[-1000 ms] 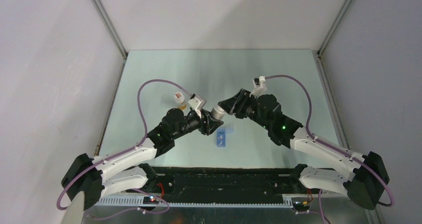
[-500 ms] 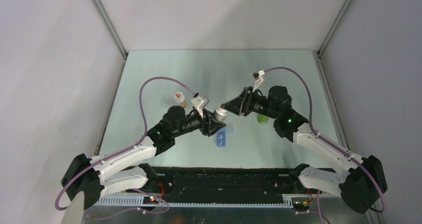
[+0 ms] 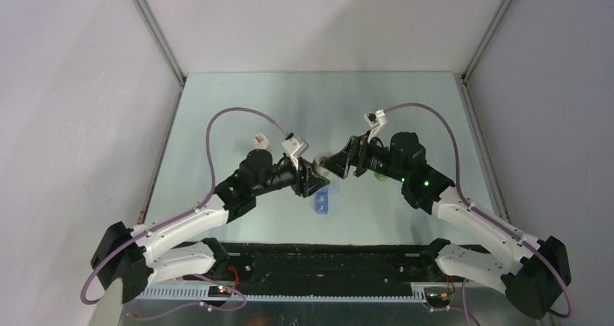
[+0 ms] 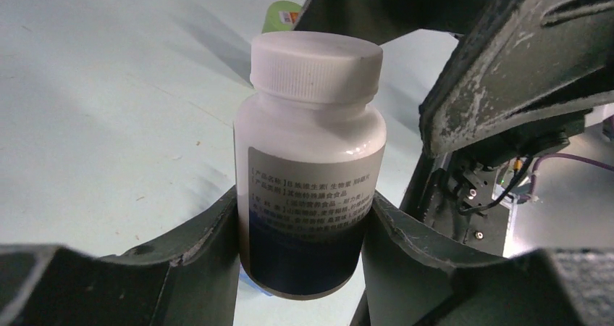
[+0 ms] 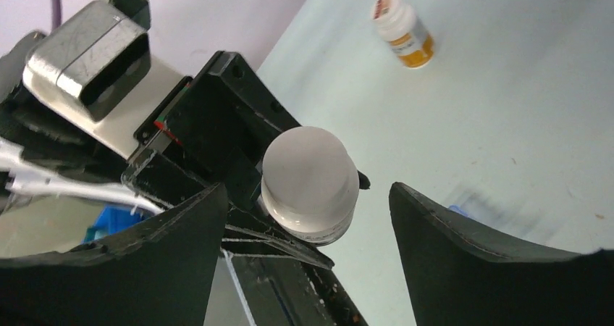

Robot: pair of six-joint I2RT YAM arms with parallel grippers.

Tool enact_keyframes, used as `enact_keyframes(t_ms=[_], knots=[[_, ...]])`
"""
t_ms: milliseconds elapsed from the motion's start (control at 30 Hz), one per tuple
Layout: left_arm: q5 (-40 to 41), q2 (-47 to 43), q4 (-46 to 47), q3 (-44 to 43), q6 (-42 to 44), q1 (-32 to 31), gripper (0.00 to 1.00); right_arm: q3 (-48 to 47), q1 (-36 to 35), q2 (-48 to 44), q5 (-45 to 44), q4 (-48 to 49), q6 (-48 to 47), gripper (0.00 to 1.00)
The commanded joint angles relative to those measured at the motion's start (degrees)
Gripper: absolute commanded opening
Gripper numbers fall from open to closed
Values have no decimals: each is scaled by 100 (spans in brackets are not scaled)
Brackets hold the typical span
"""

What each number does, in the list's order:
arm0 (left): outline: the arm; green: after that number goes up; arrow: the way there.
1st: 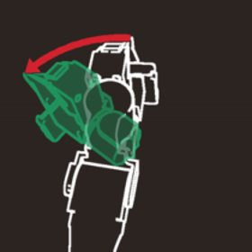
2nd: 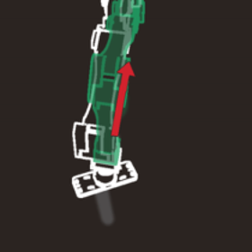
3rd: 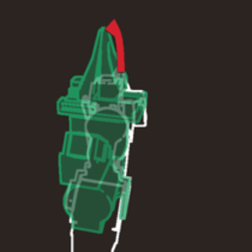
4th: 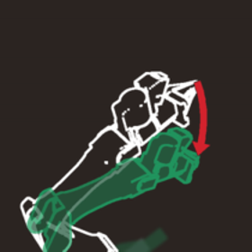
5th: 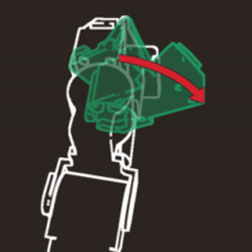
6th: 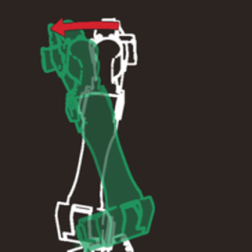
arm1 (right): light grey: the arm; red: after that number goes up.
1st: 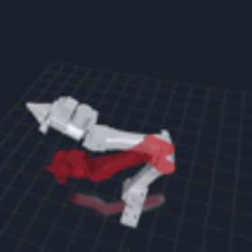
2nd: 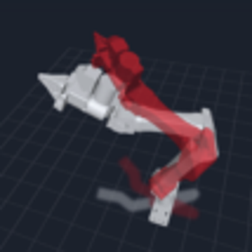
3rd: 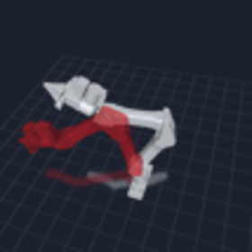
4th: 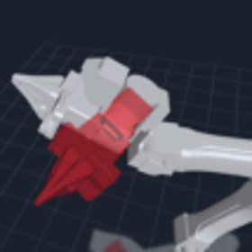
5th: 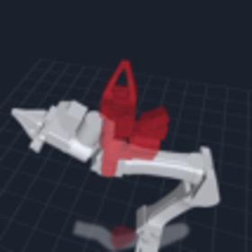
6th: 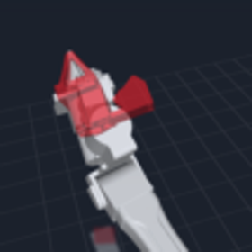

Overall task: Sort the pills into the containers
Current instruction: Unscrew the lid of the pill bottle.

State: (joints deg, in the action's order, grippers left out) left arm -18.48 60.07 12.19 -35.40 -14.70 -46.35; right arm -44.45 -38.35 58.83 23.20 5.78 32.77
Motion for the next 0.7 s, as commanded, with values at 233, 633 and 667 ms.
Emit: enact_keyframes(t_ms=[233,633,667], knots=[[323,79,160,-202,150,12,0,-236,-427,-128,-1654,-13,766,71],[278,131,254,-196,42,18,0,-445,-551,265,-1434,-39,842,64],[280,125,243,-196,35,15,0,-457,-551,279,-1347,-49,747,58]])
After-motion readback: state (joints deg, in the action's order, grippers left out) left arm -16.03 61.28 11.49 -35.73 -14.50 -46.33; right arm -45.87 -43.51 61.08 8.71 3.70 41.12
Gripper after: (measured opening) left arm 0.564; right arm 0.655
